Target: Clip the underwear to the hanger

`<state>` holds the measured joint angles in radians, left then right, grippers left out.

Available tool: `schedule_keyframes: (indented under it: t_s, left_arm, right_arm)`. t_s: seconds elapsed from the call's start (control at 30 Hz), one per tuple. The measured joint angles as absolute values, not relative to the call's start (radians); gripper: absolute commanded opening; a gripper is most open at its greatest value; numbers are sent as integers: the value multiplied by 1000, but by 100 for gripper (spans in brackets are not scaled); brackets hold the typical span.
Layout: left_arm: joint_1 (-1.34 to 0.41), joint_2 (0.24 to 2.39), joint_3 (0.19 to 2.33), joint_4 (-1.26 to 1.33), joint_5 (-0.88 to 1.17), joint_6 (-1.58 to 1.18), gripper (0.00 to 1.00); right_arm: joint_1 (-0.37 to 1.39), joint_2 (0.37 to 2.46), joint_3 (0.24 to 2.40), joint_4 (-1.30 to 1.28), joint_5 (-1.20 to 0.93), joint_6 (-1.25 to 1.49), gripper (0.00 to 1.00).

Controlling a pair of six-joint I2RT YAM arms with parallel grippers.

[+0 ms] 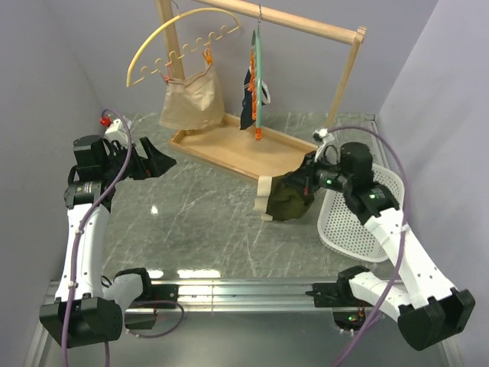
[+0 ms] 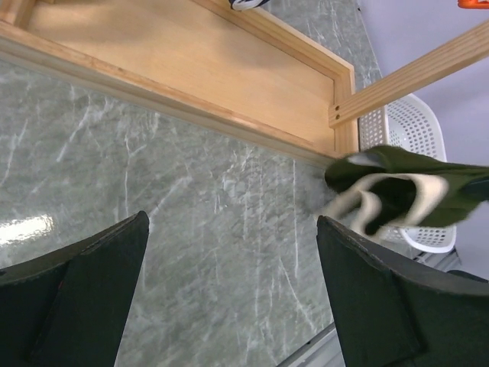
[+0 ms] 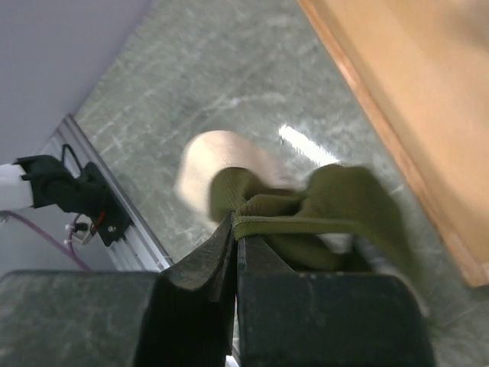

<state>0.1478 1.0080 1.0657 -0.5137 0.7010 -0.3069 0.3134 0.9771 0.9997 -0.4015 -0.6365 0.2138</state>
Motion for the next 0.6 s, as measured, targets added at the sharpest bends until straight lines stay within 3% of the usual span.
schedule_keyframes:
  t_s: [0.23, 0.47, 0.5, 0.53, 0.57, 0.6]
  left_arm:
    - [152, 1033, 1052, -513, 704, -337, 94]
    - [152, 1070, 1012, -543, 711, -336, 94]
    - [152, 1070, 1008, -545, 711, -336, 93]
    - [152, 1071, 1006, -547, 711, -335, 93]
    - [152, 1073, 1005, -551, 711, -334, 92]
    - [152, 1077, 1005, -554, 711, -330, 91]
  right_arm:
    - [500, 1049, 880, -253, -487, 286, 0]
    - [651, 1233, 898, -127, -372, 376, 2]
    - [671, 1258, 911, -113, -362, 394, 13]
    - [686, 1282, 922, -103, -356, 409, 36]
    - [705, 1309, 939, -93, -352, 424, 51]
    - [729, 1345, 959, -81, -350, 432, 58]
